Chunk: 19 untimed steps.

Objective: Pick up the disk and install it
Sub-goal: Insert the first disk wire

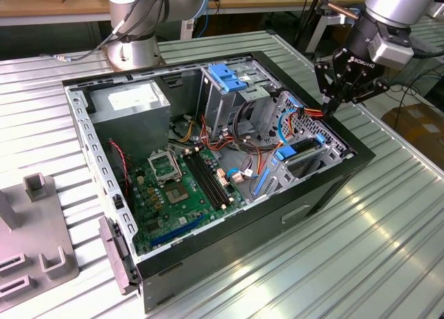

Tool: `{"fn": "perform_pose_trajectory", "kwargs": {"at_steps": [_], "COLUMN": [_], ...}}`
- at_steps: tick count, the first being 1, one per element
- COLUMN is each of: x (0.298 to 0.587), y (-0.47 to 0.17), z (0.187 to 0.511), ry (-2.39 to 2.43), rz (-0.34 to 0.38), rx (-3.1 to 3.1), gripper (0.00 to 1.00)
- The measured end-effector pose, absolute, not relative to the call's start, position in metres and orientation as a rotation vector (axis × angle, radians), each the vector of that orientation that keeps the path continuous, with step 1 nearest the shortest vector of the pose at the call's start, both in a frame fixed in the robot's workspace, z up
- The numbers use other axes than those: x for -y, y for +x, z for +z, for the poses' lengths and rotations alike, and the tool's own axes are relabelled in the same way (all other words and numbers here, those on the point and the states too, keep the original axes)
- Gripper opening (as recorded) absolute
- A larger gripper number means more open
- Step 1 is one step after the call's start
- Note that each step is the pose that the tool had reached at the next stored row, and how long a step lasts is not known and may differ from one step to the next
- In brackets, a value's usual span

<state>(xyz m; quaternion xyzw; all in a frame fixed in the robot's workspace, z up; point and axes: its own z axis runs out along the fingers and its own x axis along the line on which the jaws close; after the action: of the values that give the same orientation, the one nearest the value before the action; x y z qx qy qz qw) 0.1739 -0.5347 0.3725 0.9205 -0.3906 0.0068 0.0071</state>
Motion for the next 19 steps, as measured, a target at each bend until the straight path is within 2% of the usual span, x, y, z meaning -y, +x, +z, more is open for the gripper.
{"fn": "perform_pose_trajectory", "kwargs": {"at_steps": [19], "x": [0.5346], "y": [0.1738], "z": [0.3698], "ry": [2.649], "rz": [0.017], "rx": [1.659], "gripper": [0.16]}}
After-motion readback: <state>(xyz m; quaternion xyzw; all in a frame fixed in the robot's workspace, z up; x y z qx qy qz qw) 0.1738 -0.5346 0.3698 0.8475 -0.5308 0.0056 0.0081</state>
